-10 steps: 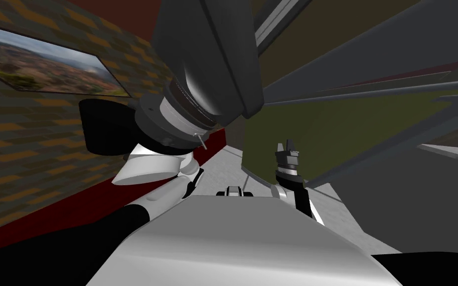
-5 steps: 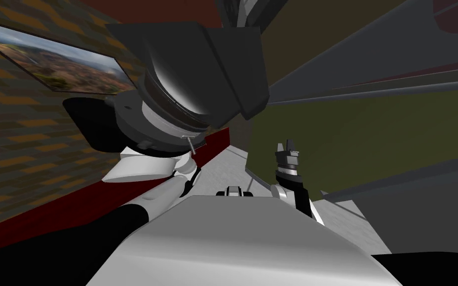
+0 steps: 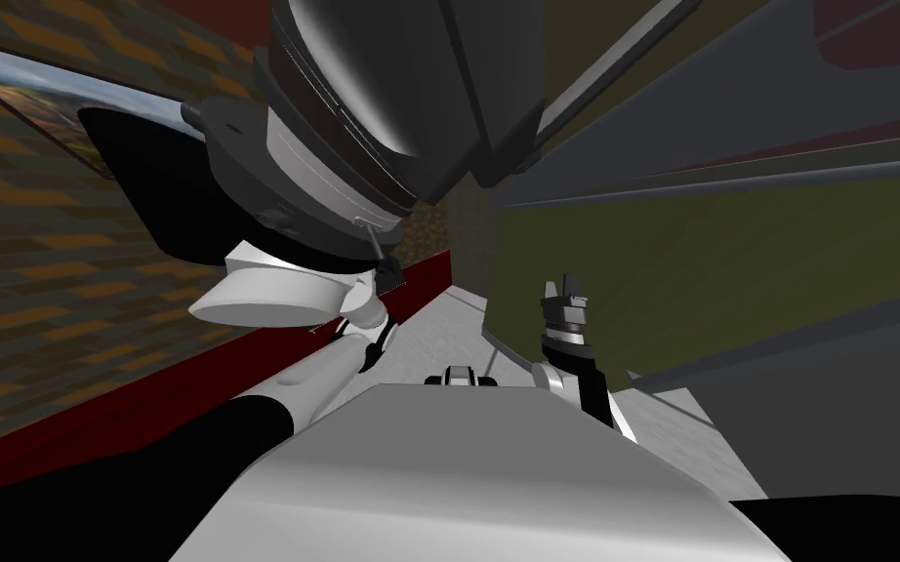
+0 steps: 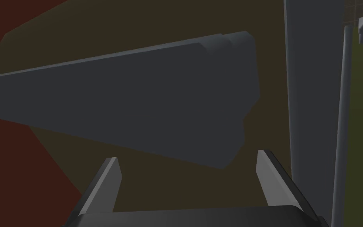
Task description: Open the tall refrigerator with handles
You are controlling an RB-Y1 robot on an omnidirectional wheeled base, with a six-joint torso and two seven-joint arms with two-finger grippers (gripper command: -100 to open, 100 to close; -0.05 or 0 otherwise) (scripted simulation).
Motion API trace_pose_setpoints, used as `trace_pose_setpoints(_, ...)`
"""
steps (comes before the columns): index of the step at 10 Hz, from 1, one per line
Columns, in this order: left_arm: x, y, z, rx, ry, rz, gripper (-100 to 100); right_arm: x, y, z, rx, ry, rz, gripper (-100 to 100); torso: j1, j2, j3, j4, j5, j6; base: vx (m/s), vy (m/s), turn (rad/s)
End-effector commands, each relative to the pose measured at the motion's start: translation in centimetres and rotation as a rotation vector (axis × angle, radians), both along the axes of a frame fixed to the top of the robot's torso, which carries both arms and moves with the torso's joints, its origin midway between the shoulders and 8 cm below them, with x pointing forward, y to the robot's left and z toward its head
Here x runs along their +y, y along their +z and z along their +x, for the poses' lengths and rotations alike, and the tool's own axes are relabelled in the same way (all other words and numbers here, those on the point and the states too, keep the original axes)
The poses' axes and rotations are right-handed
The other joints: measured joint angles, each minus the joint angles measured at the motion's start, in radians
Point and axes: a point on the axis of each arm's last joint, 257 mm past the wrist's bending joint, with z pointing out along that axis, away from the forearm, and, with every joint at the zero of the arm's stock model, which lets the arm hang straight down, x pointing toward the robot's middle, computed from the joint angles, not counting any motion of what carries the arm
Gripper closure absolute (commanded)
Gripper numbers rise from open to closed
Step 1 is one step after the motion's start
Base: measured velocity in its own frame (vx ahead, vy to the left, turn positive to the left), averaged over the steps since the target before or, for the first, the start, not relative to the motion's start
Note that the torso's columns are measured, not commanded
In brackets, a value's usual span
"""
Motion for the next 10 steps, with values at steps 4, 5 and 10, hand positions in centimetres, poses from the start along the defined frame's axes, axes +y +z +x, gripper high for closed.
trace_pose_setpoints(4, -0.3, 2.1, 0.7, 0.001, 0.001, -0.002, -100, 0.0, 0.0, 0.0, 0.000, 0.000, 0.000, 0, 0.002, 0.000, 0.000, 0.000, 0.001, 0.000, -0.015, 0.008, -0.005)
trace_pose_setpoints(5, -0.3, 2.1, 0.7, 0.002, 0.001, -0.002, 0, 0.0, 0.0, 0.0, 0.000, 0.000, 0.000, 0, 0.001, 0.000, 0.000, 0.000, 0.000, 0.000, 0.000, 0.000, 0.000)
trace_pose_setpoints(10, -0.3, 2.1, 0.7, 0.002, 0.001, -0.002, 0, 0.0, 0.0, 0.0, 0.000, 0.000, 0.000, 0, 0.001, 0.000, 0.000, 0.000, 0.000, 0.000, 0.000, 0.000, 0.000)
